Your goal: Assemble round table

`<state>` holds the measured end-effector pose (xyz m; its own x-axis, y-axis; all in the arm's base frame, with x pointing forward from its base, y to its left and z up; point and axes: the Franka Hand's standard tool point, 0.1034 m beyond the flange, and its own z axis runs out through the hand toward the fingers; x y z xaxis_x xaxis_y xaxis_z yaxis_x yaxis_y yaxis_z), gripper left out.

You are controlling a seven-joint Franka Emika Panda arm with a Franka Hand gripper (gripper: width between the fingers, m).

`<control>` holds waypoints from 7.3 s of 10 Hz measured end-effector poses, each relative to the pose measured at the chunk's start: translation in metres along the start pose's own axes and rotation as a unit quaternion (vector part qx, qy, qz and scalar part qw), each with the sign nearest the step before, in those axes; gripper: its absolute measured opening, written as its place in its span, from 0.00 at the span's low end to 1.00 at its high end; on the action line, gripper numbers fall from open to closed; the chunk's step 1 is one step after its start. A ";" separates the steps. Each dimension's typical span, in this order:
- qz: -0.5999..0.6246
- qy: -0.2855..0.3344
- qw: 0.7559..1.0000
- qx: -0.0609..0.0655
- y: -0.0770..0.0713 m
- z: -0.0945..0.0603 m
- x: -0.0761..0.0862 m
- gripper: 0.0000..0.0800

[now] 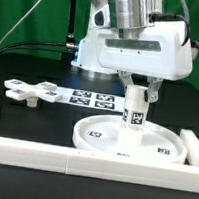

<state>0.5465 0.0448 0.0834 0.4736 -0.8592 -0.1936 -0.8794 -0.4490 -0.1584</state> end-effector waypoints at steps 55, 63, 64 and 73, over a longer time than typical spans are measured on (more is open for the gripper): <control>-0.958 0.015 0.278 -0.064 -0.005 0.006 0.016 0.51; -0.875 0.028 0.480 -0.059 -0.005 0.006 0.016 0.51; -0.863 0.030 0.501 -0.058 -0.005 0.006 0.016 0.51; -0.696 0.044 0.715 -0.044 -0.005 0.006 0.016 0.51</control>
Offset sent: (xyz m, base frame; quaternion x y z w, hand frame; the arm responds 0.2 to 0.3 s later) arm -0.0057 0.0152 -0.0152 0.0009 -0.0275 0.4108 0.9113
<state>0.5590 0.0347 0.0751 0.8920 0.4251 0.1536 0.4396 -0.8950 -0.0762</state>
